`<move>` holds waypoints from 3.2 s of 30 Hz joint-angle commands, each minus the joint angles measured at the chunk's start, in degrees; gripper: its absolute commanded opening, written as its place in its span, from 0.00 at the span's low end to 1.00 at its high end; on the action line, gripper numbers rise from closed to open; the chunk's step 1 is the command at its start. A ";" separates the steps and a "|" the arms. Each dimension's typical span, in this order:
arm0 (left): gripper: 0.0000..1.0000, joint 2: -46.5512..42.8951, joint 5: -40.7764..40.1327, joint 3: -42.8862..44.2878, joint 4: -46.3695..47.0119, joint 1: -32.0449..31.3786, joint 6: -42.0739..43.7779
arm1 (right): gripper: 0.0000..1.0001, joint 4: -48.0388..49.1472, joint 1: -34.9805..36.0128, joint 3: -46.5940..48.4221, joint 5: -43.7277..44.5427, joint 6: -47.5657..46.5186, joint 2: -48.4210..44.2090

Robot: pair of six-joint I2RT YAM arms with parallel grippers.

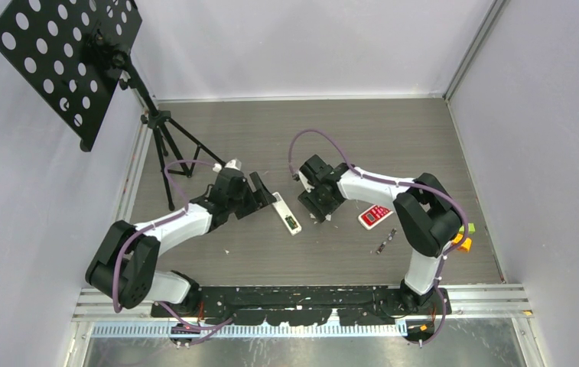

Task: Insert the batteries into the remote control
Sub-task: Place the remote control at the center of the board, then pick up the battery cover at the center of the board.

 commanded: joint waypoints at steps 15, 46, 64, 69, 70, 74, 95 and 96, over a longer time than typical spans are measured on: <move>0.77 -1.06 4.74 4.15 -1.32 2.12 2.98 | 0.41 -2.33 -5.75 3.83 -3.35 6.62 5.55; 0.57 11.61 23.00 9.37 13.09 -0.39 -1.69 | 0.33 4.92 -6.72 -4.26 -8.82 11.87 -8.99; 0.49 24.30 23.22 16.82 16.37 -6.60 -6.97 | 0.34 8.73 -6.71 -7.99 -16.17 13.03 -14.67; 0.48 25.63 24.13 16.99 17.97 -6.96 -8.58 | 0.34 9.46 -6.71 -8.04 -17.11 13.42 -15.16; 0.48 25.72 24.13 16.98 18.31 -6.94 -8.83 | 0.34 9.59 -6.71 -7.96 -17.20 13.51 -15.08; 0.48 26.29 24.52 17.16 19.24 -7.02 -9.90 | 0.34 10.01 -6.71 -7.87 -17.79 13.77 -14.95; 0.17 28.15 28.26 16.68 24.27 -8.19 -14.00 | 0.34 12.08 -6.72 -7.91 -18.71 15.00 -14.08; 0.12 28.27 28.34 16.52 24.72 -8.18 -14.23 | 0.34 12.27 -6.72 -7.99 -18.74 15.08 -14.03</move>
